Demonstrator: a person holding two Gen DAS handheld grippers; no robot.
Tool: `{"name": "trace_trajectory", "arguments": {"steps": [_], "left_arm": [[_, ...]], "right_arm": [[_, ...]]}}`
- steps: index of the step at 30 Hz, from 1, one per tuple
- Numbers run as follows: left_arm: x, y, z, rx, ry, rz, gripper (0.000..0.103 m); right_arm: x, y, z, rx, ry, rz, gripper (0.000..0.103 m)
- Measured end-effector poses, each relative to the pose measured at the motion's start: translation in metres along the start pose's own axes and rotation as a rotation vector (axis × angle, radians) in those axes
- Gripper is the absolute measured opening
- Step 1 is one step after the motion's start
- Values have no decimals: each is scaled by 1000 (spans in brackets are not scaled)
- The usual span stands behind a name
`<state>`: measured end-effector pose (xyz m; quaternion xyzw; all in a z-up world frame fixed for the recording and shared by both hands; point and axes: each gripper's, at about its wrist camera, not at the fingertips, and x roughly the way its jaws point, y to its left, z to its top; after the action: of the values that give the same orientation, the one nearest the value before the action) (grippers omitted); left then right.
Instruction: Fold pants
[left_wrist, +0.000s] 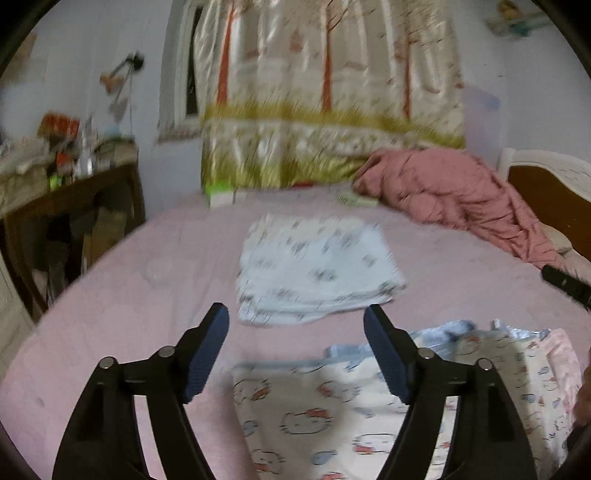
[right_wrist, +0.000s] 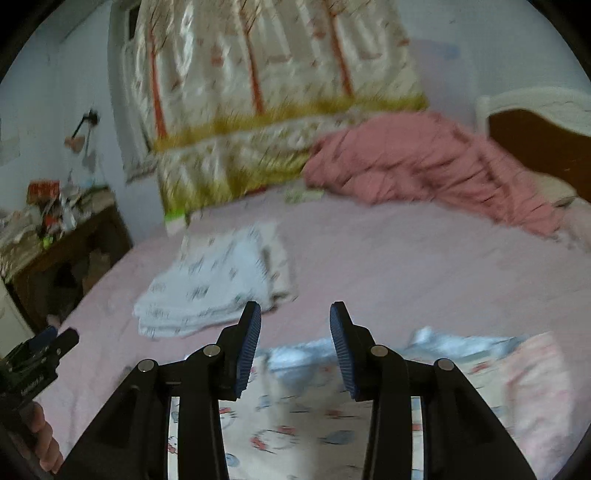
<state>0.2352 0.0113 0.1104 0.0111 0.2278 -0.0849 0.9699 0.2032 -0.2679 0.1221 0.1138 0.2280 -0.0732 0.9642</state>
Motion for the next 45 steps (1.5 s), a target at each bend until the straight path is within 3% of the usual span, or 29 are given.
{"name": "trace_trajectory", "arguments": {"steps": [6,11,16,18,24,30,33,35,37,38,40,45], "left_arm": [[-33,-60,3,81,-78,-82,77],[-10,-119,26,131,-20,-143,78],[12,-175,51,93,-9,-169,78],[31,-196,51,58,32,-199,78],[80,-235,12,70,79,-258,78],[127,-225,-27,62,133,-278,76],[150,-205,-37,-29,187,-302,74],[166,-195,-44,-95,242,-344,66],[183,-184,-53,-195,319,-445,63],[191,-179,-58,-253,364,-490,56],[202,-173,-66,-325,415,-539,50],[200,-175,-67,-322,415,-560,50]], "right_arm": [[-73,-80,17,64,-92,-71,41],[-94,-144,13,139,-143,-84,41],[-55,-197,-5,197,-46,-87,41],[-39,-212,-9,216,-14,-116,41],[16,-254,-28,313,111,-41,41],[75,-265,-52,377,252,37,37],[91,-262,-60,356,289,-13,36],[99,-262,-64,341,302,-61,35],[103,-263,-66,340,307,-63,33],[106,-262,-67,338,308,-67,32],[111,-262,-70,330,318,-87,27],[124,-263,-78,328,360,-96,18]]}}
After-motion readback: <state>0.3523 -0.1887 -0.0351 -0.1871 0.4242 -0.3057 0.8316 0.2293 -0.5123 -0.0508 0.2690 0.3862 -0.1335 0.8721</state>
